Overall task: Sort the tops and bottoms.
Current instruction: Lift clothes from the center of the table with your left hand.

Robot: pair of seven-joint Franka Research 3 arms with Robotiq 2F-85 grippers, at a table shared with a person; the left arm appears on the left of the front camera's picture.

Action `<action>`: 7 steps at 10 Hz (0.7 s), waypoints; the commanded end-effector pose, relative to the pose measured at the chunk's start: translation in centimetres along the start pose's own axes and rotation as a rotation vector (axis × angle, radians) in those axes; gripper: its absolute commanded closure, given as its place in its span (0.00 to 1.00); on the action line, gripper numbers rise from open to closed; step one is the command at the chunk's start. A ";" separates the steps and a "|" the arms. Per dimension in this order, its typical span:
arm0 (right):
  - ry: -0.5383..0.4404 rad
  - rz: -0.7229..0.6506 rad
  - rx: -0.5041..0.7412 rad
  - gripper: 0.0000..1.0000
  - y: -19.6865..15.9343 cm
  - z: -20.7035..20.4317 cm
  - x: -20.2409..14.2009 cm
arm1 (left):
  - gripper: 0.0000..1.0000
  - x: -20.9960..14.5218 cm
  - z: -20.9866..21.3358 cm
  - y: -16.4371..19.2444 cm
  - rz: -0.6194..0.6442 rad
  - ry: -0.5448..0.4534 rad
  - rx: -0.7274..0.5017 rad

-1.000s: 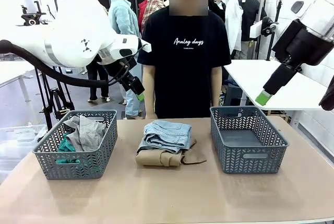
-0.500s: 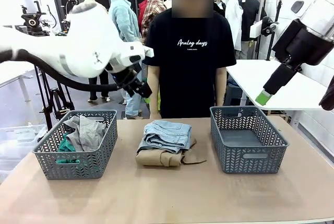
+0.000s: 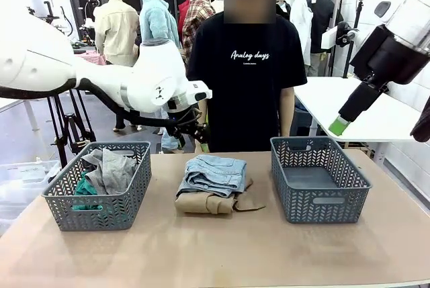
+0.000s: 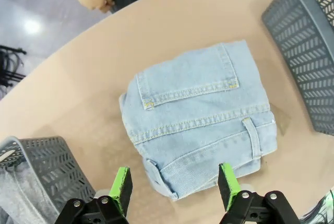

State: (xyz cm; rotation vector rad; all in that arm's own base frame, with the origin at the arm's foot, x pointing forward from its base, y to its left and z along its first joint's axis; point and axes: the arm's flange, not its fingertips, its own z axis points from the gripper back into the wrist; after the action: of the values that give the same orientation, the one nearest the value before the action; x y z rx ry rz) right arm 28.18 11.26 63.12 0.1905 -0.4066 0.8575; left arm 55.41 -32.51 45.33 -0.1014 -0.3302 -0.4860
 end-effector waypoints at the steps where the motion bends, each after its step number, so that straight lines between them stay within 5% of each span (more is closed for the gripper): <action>1: 0.022 0.001 -0.003 0.00 -0.1 0.2 0.3 | 0.14 1.0 -1.4 -0.1 0.046 0.011 0.007; 2: 0.022 0.001 -0.003 0.00 -0.1 0.2 0.3 | 0.14 0.8 -1.0 -0.4 -0.055 -0.108 -0.115; 3: 0.022 0.001 -0.003 0.00 -0.1 0.2 0.3 | 0.14 0.3 -0.8 0.0 0.015 0.009 -0.005; 5: 0.022 0.001 -0.003 0.00 -0.1 0.2 0.3 | 0.14 0.8 -1.4 -0.4 0.000 -0.027 -0.036; 7: 0.022 0.001 -0.003 0.00 -0.1 0.2 0.3 | 0.14 0.0 -0.6 -0.3 0.150 -0.037 0.026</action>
State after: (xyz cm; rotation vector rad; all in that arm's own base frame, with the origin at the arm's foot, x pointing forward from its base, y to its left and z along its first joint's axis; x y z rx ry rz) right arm 28.18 11.26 63.12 0.1905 -0.4065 0.8575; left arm 56.17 -33.21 44.82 -0.1399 -0.3450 -0.4183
